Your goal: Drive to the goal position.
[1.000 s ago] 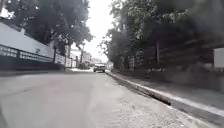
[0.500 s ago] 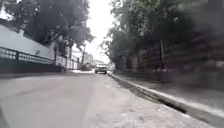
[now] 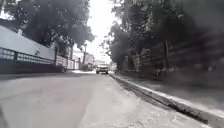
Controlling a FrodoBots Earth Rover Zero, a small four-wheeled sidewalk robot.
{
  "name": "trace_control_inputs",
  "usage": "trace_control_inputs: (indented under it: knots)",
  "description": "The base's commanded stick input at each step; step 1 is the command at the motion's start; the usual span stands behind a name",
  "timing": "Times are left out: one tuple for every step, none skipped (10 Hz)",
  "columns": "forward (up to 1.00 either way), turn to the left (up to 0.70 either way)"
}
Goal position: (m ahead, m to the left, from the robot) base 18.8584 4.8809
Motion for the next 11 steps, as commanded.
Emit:
trace_control_inputs:
  knots:
    - [0.7,0.0]
    - [0.7,0.0]
    - [0.7,0.0]
    - [0.7,0.0]
    - [0.7,0.0]
    - [0.7,0.0]
    - [0.7,0.0]
    - [0.7,0.0]
    - [0.7,0.0]
    - [0.7,0.0]
    - [0.7,0.0]
